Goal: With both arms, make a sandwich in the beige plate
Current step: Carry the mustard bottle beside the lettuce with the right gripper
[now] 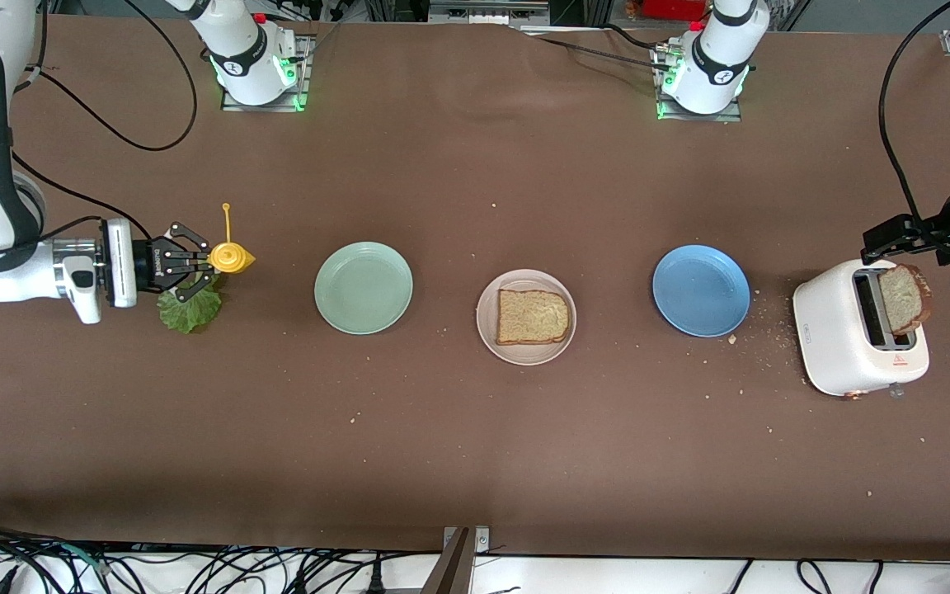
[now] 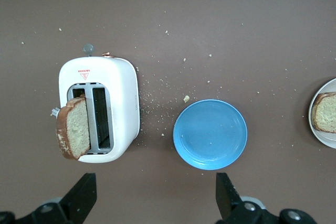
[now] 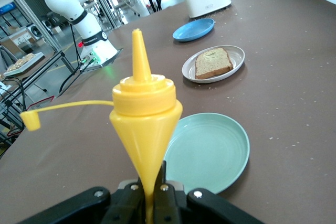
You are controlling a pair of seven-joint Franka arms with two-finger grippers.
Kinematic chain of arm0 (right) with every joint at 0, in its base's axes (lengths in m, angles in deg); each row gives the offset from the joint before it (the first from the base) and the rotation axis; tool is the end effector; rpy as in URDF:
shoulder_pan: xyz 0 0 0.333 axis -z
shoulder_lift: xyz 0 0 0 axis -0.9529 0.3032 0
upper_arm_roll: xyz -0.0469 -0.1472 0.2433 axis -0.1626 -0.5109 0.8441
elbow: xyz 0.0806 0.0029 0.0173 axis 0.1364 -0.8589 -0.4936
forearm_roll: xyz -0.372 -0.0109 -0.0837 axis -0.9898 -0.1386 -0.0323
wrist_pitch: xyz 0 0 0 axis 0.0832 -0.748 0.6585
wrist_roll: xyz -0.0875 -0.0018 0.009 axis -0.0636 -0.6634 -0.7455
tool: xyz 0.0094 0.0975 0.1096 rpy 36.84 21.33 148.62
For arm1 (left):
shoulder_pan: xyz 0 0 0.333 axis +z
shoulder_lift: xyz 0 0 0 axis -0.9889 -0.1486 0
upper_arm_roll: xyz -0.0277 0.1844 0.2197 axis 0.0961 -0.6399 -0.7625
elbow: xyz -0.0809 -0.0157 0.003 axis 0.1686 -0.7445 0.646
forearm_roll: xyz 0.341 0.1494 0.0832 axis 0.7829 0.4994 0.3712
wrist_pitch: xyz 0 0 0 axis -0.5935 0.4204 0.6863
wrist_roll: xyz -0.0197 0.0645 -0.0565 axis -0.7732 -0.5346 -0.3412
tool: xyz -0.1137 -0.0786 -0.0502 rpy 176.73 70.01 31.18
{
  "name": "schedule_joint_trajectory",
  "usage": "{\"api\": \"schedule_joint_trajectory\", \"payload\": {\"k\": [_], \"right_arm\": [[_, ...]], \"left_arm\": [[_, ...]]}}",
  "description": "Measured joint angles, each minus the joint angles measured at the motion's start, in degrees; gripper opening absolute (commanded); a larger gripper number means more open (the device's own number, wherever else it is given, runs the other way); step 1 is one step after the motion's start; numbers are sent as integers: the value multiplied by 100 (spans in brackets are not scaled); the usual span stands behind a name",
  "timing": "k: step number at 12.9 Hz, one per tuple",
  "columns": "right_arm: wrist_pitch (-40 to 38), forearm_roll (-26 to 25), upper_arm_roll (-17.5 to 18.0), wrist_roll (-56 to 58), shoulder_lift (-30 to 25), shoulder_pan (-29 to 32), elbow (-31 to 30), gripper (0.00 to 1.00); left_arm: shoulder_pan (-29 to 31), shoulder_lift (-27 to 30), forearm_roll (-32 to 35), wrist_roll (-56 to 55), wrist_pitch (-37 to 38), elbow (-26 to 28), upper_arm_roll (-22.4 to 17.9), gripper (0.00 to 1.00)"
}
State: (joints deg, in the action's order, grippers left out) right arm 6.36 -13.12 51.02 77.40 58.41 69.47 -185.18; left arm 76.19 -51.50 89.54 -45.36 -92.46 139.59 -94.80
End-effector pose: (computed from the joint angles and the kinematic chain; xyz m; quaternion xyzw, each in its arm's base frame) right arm 0.5447 0.0101 0.2429 -0.6343 -0.5675 -0.2316 0.4711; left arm 0.5923 0.0253 0.5152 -0.9994 0.0010 0.0249 0.0235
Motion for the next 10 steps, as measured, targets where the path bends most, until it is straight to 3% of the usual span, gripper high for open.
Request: {"api": "schedule_joint_trajectory", "payload": {"k": [5,10], "right_arm": [[-440,692,2,1868,865,176,-402,0],[-532,748,3,2967,1373,364,-221,0]], "left_arm": [[3,0,0,0,-2,0,4,100],[3,0,0,0,-3,0,6,100]]}}
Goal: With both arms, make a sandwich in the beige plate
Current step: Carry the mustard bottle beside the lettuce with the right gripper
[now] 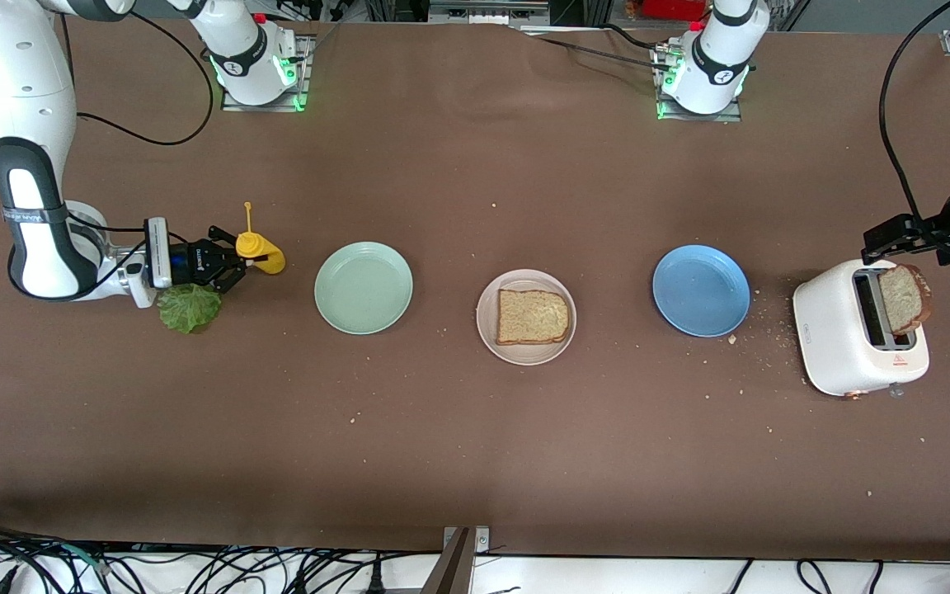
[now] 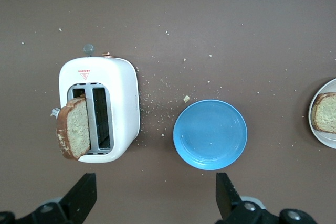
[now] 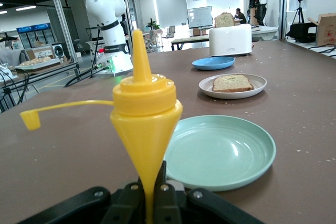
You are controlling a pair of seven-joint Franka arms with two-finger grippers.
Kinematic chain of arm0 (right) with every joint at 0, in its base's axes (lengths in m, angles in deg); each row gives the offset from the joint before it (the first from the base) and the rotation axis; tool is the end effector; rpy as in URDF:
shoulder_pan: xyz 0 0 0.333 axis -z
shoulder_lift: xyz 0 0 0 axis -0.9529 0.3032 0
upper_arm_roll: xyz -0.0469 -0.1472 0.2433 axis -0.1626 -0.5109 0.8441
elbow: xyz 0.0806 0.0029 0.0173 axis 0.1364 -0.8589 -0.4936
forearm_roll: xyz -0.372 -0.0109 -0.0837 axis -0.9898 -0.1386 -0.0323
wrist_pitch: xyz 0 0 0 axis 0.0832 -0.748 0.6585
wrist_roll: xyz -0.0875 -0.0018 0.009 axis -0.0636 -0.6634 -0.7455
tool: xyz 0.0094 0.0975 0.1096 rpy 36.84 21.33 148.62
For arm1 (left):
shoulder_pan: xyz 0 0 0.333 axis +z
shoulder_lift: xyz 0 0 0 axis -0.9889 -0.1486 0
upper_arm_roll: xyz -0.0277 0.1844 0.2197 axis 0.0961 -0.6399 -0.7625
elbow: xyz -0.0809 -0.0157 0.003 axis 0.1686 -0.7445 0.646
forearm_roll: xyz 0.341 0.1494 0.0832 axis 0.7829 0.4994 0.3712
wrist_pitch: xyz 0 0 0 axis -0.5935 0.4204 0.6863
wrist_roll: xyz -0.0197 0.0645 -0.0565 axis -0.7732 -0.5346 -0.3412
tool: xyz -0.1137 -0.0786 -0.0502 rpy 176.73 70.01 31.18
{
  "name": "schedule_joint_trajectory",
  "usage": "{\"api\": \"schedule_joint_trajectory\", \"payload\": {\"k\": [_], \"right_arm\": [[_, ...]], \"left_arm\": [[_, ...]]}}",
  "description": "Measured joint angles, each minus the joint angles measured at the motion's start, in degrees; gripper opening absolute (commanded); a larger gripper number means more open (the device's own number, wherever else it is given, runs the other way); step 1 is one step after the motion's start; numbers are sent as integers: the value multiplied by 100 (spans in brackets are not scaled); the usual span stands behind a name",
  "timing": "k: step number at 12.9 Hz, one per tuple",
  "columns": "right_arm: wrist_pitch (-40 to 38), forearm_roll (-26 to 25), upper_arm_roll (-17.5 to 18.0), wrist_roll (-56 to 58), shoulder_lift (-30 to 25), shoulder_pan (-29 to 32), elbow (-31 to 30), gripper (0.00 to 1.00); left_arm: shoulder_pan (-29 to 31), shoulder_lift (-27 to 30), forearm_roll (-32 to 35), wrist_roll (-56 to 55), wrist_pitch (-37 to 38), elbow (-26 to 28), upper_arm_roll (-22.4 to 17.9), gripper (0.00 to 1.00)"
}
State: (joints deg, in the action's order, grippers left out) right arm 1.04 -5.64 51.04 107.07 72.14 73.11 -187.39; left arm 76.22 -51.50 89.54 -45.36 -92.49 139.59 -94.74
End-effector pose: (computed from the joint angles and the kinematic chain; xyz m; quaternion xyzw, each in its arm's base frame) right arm 0.5017 -0.0050 0.1239 -0.5216 -0.5902 -0.3531 0.5049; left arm 0.5924 0.0250 0.5152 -0.9994 0.0013 0.0247 0.0234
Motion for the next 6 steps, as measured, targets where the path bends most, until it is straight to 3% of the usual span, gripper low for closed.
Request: {"api": "schedule_joint_trajectory", "payload": {"k": [4,6], "right_arm": [[-13,0,4,416,347,63,243,0],[-17,5,11,461,487,63,314,44]], "left_arm": [[0,0,0,0,-2,0,5,100],[1,0,0,0,-3,0,3,100]]}}
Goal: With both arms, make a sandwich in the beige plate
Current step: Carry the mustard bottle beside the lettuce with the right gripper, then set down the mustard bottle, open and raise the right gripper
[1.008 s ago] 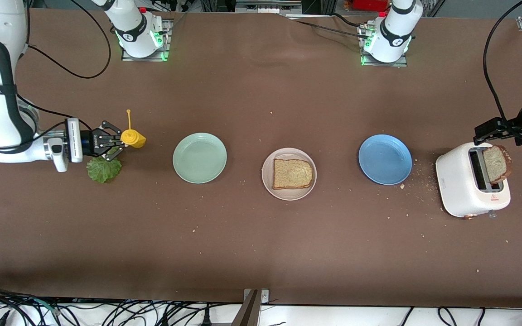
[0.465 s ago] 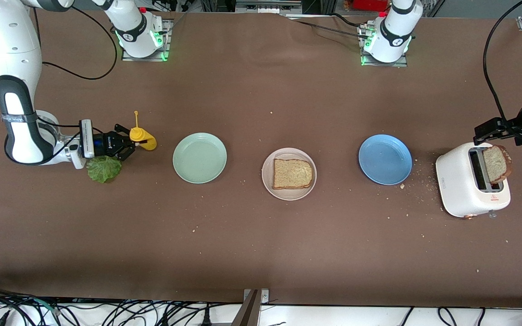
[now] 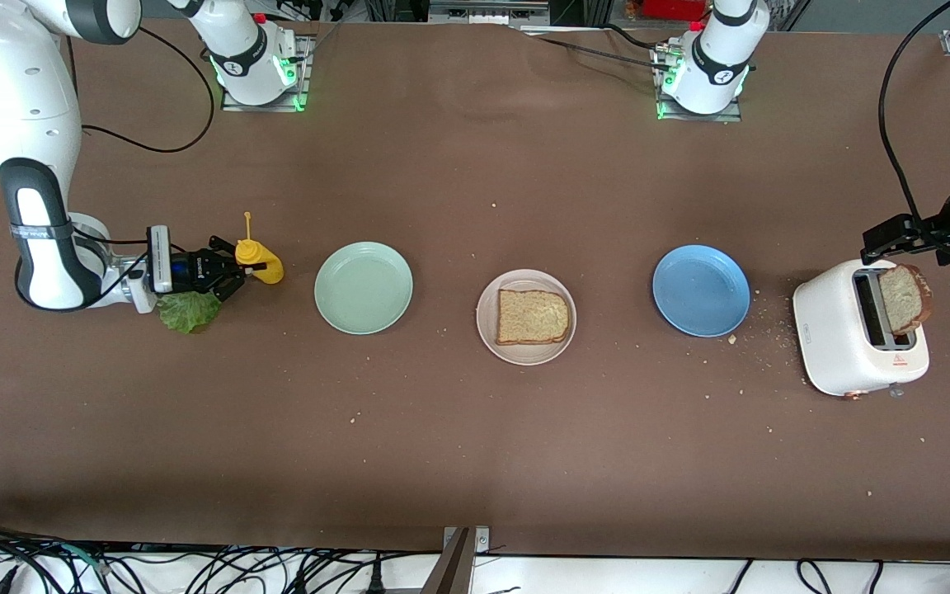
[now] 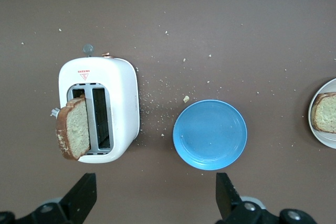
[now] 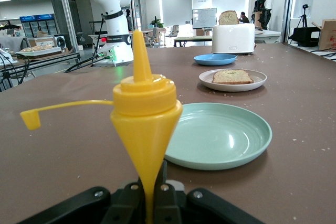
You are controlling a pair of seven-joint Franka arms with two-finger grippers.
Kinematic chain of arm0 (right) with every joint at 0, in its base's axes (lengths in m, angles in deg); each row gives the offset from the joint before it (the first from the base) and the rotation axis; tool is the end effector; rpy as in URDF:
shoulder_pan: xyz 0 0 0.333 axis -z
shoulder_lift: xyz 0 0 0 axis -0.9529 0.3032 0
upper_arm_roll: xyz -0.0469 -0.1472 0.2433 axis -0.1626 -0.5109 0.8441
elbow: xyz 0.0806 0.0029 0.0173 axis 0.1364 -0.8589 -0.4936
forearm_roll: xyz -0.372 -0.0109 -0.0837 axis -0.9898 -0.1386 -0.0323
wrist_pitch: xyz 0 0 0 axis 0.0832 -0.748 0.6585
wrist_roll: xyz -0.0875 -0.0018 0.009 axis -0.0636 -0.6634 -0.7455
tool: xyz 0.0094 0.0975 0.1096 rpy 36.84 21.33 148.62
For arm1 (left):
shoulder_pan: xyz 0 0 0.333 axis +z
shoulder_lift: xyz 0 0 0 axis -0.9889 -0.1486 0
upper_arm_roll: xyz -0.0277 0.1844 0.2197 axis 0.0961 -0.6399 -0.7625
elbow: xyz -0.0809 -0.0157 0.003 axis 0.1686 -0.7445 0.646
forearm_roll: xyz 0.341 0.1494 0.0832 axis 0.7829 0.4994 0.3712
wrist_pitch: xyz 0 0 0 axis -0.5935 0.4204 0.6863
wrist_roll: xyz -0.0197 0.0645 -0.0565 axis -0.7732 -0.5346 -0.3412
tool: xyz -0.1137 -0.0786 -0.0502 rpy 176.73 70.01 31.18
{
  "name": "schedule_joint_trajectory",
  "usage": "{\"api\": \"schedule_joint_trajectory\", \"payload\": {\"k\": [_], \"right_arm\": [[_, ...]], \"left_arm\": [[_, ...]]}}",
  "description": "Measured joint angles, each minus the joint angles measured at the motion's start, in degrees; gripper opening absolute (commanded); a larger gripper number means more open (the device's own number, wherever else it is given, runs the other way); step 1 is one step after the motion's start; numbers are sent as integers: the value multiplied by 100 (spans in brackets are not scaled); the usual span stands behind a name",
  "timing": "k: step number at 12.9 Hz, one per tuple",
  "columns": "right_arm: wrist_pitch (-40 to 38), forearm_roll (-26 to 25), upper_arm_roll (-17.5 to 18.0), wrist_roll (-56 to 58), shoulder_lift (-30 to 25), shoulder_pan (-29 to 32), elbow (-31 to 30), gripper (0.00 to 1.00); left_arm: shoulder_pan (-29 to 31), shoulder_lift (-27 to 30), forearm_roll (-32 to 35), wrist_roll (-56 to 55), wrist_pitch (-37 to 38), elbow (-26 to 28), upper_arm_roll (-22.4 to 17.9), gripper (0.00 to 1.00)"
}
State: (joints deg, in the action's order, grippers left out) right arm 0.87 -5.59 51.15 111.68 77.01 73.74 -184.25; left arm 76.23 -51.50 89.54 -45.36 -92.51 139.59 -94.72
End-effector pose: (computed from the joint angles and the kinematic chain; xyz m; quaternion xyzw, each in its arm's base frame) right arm 0.5025 -0.0110 0.0945 -0.5048 -0.6039 -0.3627 0.4989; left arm 0.5924 0.0250 0.5152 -0.9994 0.0013 0.0245 0.0234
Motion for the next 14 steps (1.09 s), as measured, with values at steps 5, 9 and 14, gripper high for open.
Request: {"api": "schedule_joint_trajectory", "payload": {"k": [5,9,14], "right_arm": [[-117,8,0,-348,23,10,97,98],[-218,-17,-70,-867,16,24,313,98],[-493,-411,-553,-2067,-15,63,677,98]], "left_arm": [[0,0,-262,0,0,0,0,100],[0,0,-265,0,-1,0,1,100],[-1,0,-265,0,-6,0,1,100]]}}
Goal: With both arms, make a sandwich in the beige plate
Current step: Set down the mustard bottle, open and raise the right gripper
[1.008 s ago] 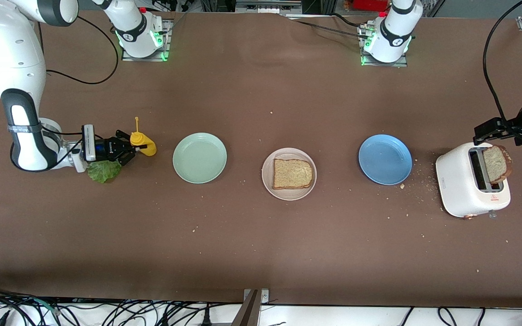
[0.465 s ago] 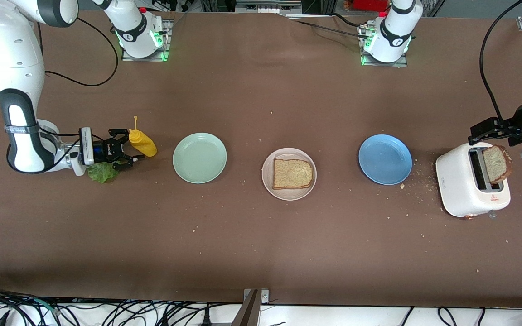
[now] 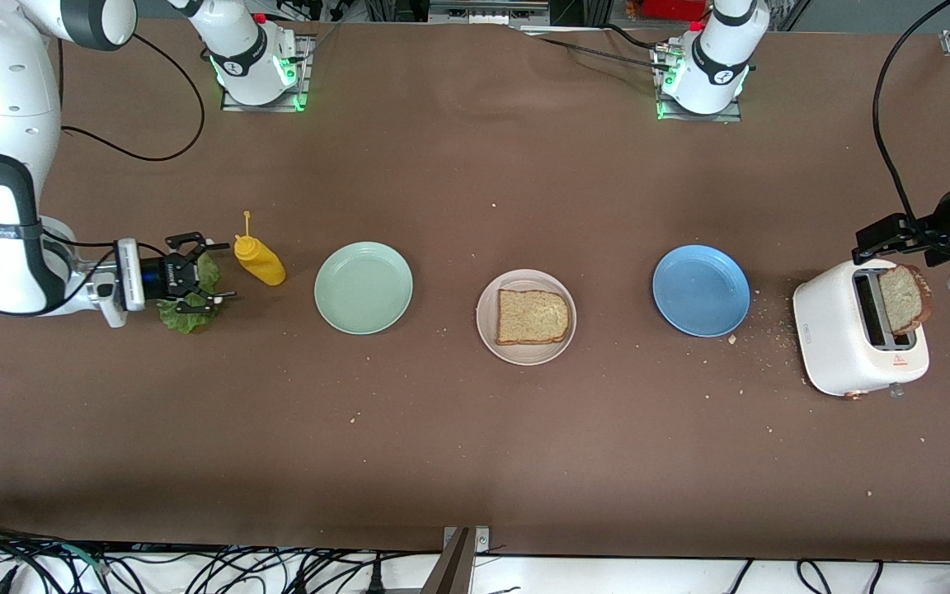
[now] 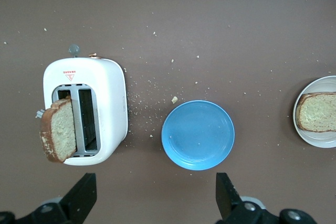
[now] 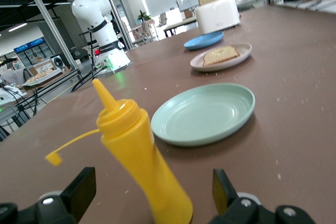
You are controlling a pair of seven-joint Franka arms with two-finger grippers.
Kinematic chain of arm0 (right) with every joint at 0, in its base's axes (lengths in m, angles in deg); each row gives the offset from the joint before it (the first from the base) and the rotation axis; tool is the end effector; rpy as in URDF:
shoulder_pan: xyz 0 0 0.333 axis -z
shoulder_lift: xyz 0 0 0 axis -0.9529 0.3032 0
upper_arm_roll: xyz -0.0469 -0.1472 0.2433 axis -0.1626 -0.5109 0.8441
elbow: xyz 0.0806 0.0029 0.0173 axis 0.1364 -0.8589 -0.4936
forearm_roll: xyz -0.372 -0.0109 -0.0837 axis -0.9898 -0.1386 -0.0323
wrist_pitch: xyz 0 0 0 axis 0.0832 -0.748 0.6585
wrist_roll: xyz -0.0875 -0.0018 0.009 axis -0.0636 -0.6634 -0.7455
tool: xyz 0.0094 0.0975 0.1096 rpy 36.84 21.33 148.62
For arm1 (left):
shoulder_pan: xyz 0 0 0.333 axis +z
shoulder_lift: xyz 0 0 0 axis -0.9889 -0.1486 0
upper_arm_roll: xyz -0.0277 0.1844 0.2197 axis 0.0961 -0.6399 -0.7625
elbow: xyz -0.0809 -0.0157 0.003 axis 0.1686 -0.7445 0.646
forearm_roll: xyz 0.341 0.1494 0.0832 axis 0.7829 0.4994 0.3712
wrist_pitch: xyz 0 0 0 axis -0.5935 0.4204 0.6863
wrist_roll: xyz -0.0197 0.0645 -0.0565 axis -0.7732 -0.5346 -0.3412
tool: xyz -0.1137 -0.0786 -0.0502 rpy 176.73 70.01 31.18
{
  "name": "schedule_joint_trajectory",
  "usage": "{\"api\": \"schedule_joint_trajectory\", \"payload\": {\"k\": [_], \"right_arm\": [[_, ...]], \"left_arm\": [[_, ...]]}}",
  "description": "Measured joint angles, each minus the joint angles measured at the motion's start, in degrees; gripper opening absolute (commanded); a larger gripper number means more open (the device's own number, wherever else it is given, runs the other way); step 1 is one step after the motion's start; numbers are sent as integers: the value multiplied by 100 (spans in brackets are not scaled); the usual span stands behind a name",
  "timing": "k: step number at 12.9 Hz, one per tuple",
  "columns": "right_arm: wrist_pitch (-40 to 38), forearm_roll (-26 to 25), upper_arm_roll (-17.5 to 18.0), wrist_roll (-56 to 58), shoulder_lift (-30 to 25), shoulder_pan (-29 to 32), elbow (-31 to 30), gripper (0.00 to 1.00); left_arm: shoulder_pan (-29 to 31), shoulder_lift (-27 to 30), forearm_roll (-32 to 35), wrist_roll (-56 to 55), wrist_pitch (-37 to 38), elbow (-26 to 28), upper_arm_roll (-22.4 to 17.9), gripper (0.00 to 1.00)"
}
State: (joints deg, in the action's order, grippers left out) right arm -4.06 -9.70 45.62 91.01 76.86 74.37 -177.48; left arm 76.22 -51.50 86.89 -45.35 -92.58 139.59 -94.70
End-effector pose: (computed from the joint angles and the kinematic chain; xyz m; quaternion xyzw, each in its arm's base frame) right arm 0.5234 -0.0665 0.1307 -0.6035 -0.5388 -0.2593 0.5275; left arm 0.5929 0.0179 0.5152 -0.9997 0.0012 0.0228 0.0003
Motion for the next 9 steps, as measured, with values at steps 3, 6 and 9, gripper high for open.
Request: {"api": "schedule_joint_trajectory", "payload": {"k": [3,6,9], "right_arm": [[-62,-478,-390,-902,-91,12,373,98],[-72,-1021,-593,-1910,-301,12,785,98],[-70,-1726,-603,-3322,-771,-12,1164,98]], "left_arm": [[0,6,0,0,-8,0,2,100],[-7,25,0,0,-12,0,18,100],[-14,29,0,0,-12,0,47,100]]}}
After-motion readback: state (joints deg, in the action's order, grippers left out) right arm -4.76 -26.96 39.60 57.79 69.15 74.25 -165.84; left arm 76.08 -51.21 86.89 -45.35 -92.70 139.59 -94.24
